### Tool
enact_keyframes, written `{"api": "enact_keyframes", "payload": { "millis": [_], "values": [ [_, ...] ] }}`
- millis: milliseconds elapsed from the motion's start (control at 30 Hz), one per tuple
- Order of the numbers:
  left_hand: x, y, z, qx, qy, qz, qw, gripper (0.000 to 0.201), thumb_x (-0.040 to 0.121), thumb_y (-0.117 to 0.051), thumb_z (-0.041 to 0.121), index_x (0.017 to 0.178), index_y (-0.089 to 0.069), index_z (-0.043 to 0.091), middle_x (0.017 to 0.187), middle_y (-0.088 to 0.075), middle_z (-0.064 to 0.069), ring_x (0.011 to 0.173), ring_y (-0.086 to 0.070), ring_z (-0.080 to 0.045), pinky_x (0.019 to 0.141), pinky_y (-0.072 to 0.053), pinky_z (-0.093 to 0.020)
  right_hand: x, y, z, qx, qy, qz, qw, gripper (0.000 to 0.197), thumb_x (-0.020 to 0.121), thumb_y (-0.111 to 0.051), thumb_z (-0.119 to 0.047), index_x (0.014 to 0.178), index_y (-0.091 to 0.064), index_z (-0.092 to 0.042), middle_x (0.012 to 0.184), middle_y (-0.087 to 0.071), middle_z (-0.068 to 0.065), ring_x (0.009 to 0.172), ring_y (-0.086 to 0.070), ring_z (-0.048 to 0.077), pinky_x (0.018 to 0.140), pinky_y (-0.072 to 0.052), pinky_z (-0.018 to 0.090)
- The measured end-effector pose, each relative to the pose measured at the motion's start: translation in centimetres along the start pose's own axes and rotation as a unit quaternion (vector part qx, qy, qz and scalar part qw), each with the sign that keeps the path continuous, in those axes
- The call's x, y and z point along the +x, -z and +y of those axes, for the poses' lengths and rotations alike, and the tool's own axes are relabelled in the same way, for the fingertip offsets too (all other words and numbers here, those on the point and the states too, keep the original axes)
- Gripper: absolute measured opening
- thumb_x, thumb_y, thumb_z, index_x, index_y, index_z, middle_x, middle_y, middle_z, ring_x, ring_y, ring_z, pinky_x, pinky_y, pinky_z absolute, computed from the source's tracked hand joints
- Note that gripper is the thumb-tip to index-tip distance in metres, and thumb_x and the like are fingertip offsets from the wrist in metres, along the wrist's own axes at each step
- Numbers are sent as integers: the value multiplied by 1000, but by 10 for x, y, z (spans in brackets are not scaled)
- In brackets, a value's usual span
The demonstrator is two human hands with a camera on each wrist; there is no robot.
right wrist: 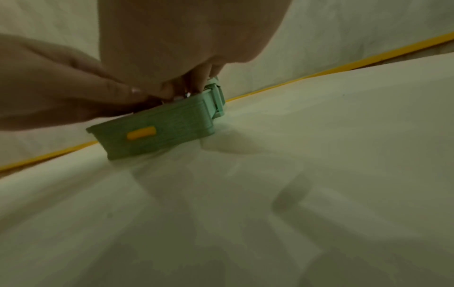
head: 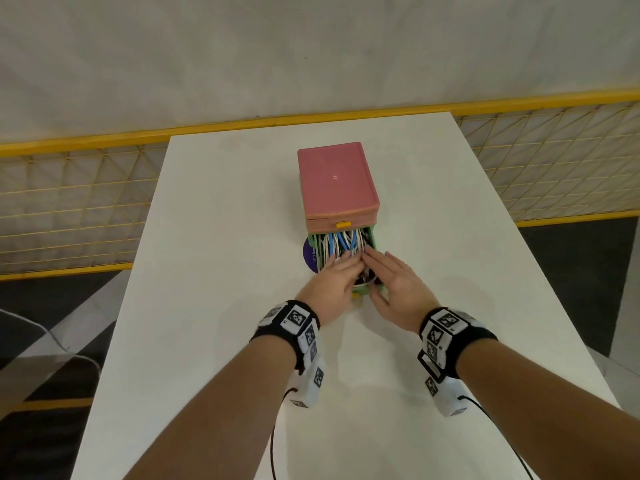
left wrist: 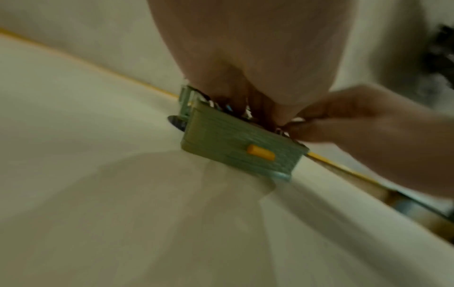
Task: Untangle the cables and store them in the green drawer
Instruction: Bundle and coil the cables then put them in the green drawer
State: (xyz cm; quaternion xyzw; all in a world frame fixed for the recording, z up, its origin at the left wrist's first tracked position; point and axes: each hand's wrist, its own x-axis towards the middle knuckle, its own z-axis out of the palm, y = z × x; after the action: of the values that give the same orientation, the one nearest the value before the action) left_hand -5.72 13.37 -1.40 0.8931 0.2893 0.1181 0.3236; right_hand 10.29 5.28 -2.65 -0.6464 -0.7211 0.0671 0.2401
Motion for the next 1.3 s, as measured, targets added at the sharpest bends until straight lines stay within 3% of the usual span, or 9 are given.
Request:
{"api": "enact_keyframes", "payload": {
  "millis": [100, 300, 400, 467, 600, 900, 1067, 1167, 1300],
  "values": [
    [-5, 9, -1, -43, 17, 86, 995, 33, 93, -53, -3, 124, -62, 2, 127, -59, -11, 114, -59, -24, 103, -43, -30, -2, -2, -1, -64, 17, -51, 997, 61, 91, -41, -36, 145, -34, -8, 151, -38, 8, 137, -39, 17, 116, -28, 35],
    [-1, 12, -5, 82, -4, 65, 994, 36, 85, -46, 6, 108, -73, 4, 112, -72, -12, 109, -65, -23, 121, -10, -38, 5, -16, 2, -227, 44, -66, 971, 53, 96, -31, -34, 131, -51, 1, 135, -55, 17, 127, -53, 27, 115, -14, 42],
    [6, 32, -1, 90, -27, 166, 982, 37, 83, -40, 12, 98, -73, 5, 100, -69, -10, 96, -63, -26, 107, -41, -46, 7, -14, 2, -264, 58, -93, 958, 54, 96, -28, -32, 124, -57, 3, 126, -62, 17, 122, -57, 27, 113, -20, 46],
    [17, 44, 2, 113, -9, 225, 968, 42, 82, -46, 3, 119, -65, 6, 123, -60, -12, 113, -54, -27, 105, -42, -41, 11, -10, 2, -279, 81, -99, 952, 53, 95, -28, -31, 115, -64, 2, 115, -69, 16, 116, -62, 27, 111, -27, 48],
    [35, 58, 0, 137, 63, 125, 981, 74, 86, -46, -13, 153, -23, 8, 161, -22, -11, 149, -18, -25, 123, -6, -32, 26, 3, 0, -252, 98, -132, 954, 50, 91, -31, -34, 94, -72, -6, 95, -75, 9, 97, -70, 23, 100, -47, 38],
    [34, 62, -11, 48, 81, 103, 990, 79, 84, -36, -21, 153, -27, 16, 162, -20, 0, 150, -13, -14, 121, -10, -24, 77, 12, 3, -122, -7, -151, 981, 27, 97, -44, -24, 97, -65, -7, 104, -66, 11, 100, -59, 30, 90, -44, 36],
    [37, 61, -11, 34, 75, 106, 991, 79, 83, -35, -22, 153, -28, 14, 162, -21, -2, 151, -13, -16, 122, -9, -26, 74, 12, -7, -63, -15, -53, 996, 15, 73, -71, 0, 86, -67, -4, 87, -68, 12, 72, -65, 32, 63, -54, 36],
    [36, 59, -12, 33, 73, 106, 991, 77, 83, -36, -21, 152, -29, 14, 161, -23, -2, 151, -13, -17, 122, -14, -31, 67, 2, -16, -34, -12, -83, 996, 43, 73, -61, 14, 112, -64, -2, 114, -65, 16, 96, -66, 34, 81, -57, 42],
    [37, 56, -12, 31, 84, 108, 990, 77, 84, -38, -19, 153, -29, 15, 162, -22, -1, 151, -13, -16, 122, -18, -30, 73, 5, -23, -68, -68, -142, 985, 47, 90, -45, 0, 136, -41, -7, 137, -50, 13, 119, -53, 31, 97, -43, 38]
  ]
}}
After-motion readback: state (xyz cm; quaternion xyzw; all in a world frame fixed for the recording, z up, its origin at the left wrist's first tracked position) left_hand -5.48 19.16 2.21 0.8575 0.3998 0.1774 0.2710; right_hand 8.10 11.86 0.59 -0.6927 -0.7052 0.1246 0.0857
